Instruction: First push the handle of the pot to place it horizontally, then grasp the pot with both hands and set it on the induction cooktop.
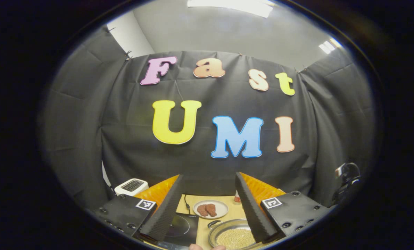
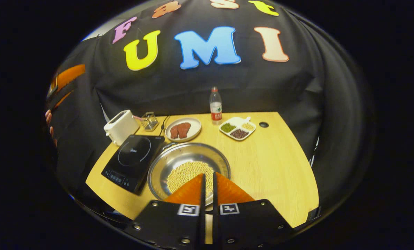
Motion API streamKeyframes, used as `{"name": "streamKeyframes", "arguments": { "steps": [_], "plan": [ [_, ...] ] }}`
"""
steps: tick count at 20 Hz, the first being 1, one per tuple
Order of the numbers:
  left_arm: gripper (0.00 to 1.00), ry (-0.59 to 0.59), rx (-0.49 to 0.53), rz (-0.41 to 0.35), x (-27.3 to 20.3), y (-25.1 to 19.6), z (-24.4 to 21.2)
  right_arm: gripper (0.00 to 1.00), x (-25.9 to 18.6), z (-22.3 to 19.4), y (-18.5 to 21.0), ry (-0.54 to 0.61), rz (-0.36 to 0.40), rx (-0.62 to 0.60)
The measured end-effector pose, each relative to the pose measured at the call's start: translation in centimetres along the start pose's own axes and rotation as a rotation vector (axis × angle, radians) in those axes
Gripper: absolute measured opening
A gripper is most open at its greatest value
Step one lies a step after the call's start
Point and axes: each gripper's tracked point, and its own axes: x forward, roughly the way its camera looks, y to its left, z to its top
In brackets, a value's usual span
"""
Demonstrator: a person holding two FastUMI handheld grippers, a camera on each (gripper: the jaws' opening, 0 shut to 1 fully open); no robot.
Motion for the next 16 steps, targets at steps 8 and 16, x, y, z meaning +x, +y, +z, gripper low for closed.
{"name": "streamKeyframes", "arguments": {
  "steps": [8,16],
  "plan": [
    [0.95,0.007,0.007,0.026,-0.7,0.7,-0.6,0.04,2.7,-10.1,1.1,0.322,0.069,0.004],
    [0.99,0.020,0.015,0.069,-1.4,2.1,-0.9,0.04,5.2,-13.3,3.1,0.479,0.116,0.039]
  ]
}}
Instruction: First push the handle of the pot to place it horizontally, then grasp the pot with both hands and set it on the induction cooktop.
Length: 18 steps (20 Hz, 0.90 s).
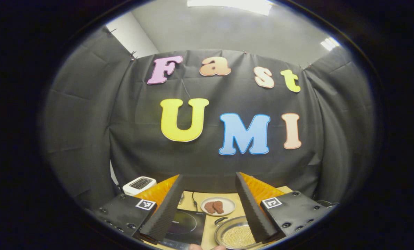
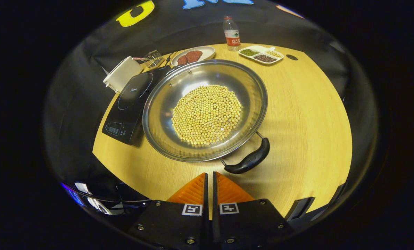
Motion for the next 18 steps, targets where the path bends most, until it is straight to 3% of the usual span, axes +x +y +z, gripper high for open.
{"name": "streamKeyframes", "arguments": {
  "steps": [7,14,18],
  "plan": [
    [0.99,0.008,0.007,0.035,-0.2,1.0,-0.1,0.02,1.8,0.3,-0.8,0.031,0.009,0.150],
    [0.99,0.016,0.006,0.043,-0.1,0.8,-0.3,0.02,1.8,1.4,-5.3,0.012,-0.068,0.212],
    [0.98,0.019,0.007,0.033,0.2,0.0,-0.5,0.04,1.5,2.0,-6.7,0.000,-0.062,0.250]
  ]
}}
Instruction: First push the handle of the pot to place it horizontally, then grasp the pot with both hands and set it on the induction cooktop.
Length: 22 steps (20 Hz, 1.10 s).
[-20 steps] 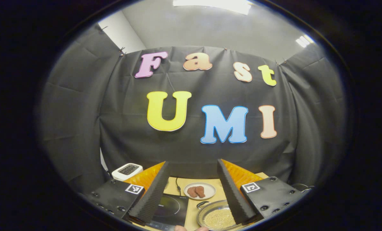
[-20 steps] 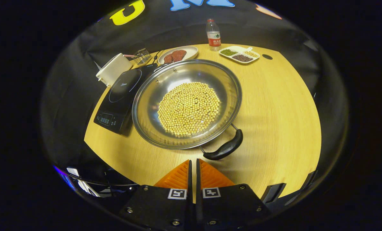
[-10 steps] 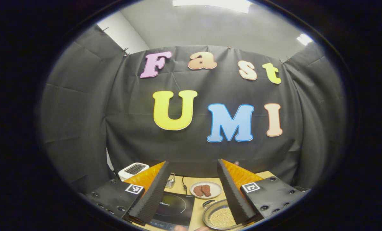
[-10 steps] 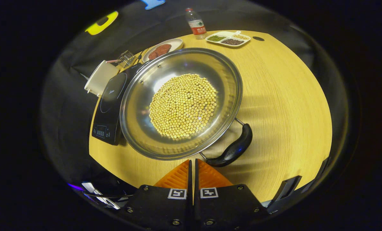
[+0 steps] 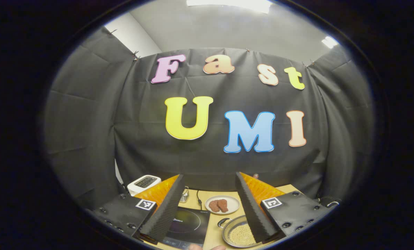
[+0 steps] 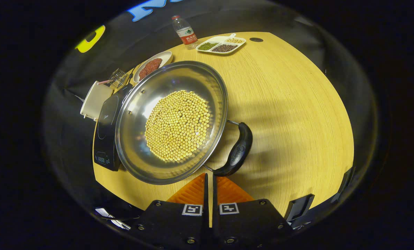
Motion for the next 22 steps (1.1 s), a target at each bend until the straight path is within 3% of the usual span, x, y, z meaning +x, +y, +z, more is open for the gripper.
{"name": "streamKeyframes", "arguments": {
  "steps": [11,22],
  "plan": [
    [0.92,0.020,0.028,0.011,0.3,-2.0,-0.5,0.04,0.4,4.5,-3.5,-0.027,-0.043,-0.003],
    [0.96,0.040,0.036,0.005,-0.2,-2.0,-1.4,0.04,1.5,8.7,-4.9,-0.050,-0.102,-0.102]
  ]
}}
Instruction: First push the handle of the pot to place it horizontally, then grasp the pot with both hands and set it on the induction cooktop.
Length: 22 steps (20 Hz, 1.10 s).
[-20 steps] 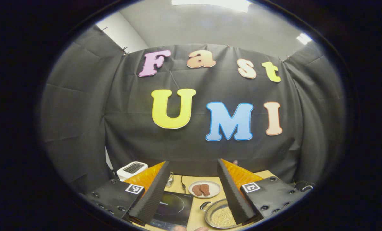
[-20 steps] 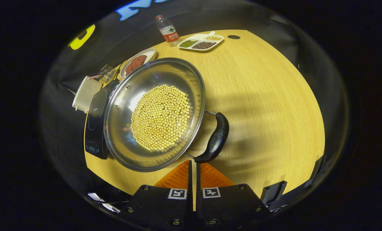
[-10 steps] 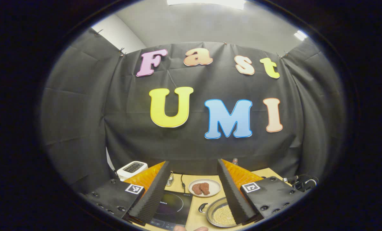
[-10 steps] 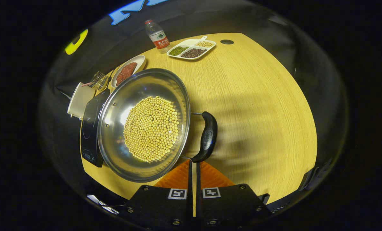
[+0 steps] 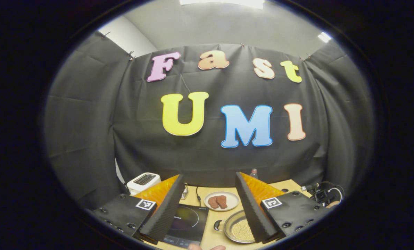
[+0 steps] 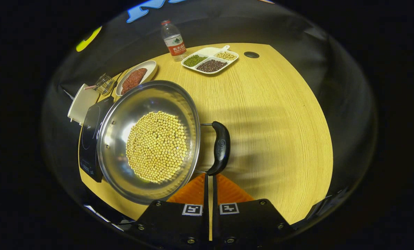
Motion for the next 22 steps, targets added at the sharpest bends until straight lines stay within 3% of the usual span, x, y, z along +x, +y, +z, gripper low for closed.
{"name": "streamKeyframes", "arguments": {
  "steps": [9,17,21,22],
  "plan": [
    [0.99,0.034,-0.021,-0.043,0.4,1.3,-1.8,0.04,-0.2,0.2,-0.3,-0.036,-0.014,0.041],
    [0.95,0.045,-0.015,-0.098,0.8,2.6,-2.4,0.04,0.3,1.7,-0.9,-0.065,-0.094,0.018],
    [0.99,0.079,-0.031,-0.124,0.9,3.0,-4.4,0.04,-2.1,1.5,-1.9,-0.139,-0.153,-0.005],
    [0.99,0.091,-0.031,-0.138,0.9,2.9,-5.2,0.10,-3.7,1.8,-1.7,-0.178,-0.149,-0.004]
  ]
}}
